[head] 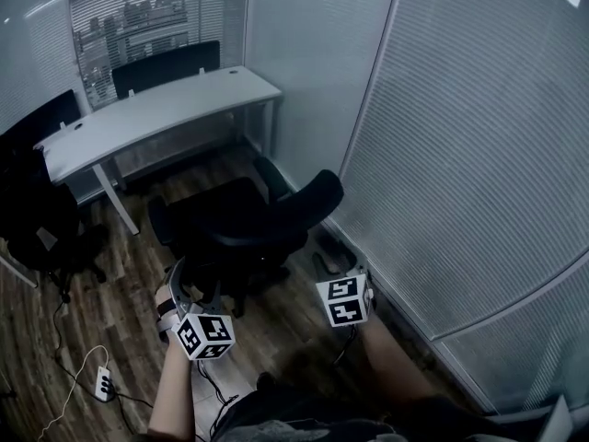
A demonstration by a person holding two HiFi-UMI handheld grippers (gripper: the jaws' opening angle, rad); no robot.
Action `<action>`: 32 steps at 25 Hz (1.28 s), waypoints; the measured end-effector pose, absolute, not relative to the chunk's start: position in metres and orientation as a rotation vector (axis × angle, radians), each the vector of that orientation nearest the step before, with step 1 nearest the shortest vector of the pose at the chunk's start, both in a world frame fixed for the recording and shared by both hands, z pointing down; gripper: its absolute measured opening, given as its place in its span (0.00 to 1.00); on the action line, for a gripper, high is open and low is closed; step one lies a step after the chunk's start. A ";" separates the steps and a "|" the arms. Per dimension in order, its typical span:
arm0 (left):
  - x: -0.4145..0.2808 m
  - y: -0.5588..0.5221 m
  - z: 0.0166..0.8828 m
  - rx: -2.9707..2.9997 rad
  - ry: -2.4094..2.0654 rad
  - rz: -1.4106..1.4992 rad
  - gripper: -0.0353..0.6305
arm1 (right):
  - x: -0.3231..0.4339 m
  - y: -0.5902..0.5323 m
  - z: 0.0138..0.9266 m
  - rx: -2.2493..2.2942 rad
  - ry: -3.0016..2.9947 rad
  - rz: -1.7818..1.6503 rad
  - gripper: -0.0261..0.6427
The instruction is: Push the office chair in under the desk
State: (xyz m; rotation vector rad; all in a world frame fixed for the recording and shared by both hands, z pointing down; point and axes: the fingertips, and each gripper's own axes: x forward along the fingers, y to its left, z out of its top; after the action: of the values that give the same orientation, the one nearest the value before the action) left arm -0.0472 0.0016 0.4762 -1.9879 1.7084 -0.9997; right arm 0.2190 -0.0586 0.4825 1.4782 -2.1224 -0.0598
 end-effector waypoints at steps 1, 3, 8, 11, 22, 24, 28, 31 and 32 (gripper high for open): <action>-0.049 -0.003 0.476 -1.970 1.691 -1.023 0.53 | 0.222 -0.065 0.482 1.478 -2.077 -0.112 0.38; -0.053 -0.011 0.476 -1.945 1.665 -1.065 0.53 | 0.225 -0.077 0.482 1.463 -2.004 -0.191 0.39; -0.060 -0.017 0.481 -1.934 1.663 -1.085 0.53 | 0.232 -0.096 0.491 1.425 -1.914 -0.276 0.40; -0.061 -0.019 0.486 -1.947 1.650 -1.099 0.53 | 0.233 -0.107 0.486 1.426 -1.865 -0.362 0.40; -0.063 -0.028 0.489 -2.044 1.596 -1.175 0.47 | 0.216 -0.164 0.490 1.242 -1.827 -0.648 0.40; -0.063 -0.029 0.490 -2.054 1.594 -1.182 0.47 | 0.216 -0.170 0.491 1.227 -1.816 -0.699 0.40; -0.063 -0.030 0.491 -2.051 1.595 -1.192 0.47 | 0.217 -0.173 0.490 1.197 -1.791 -0.787 0.40; -0.065 -0.035 0.491 -2.035 1.598 -1.183 0.47 | 0.214 -0.180 0.491 1.179 -1.778 -0.800 0.40; -0.066 -0.038 0.492 -2.034 1.600 -1.182 0.47 | 0.213 -0.183 0.491 1.174 -1.780 -0.797 0.40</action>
State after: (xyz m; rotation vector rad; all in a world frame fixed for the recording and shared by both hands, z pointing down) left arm -0.0661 -0.0382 0.4917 -2.0344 1.6000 -1.1817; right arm 0.2130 -0.1828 0.4913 1.1737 -1.7803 -0.7967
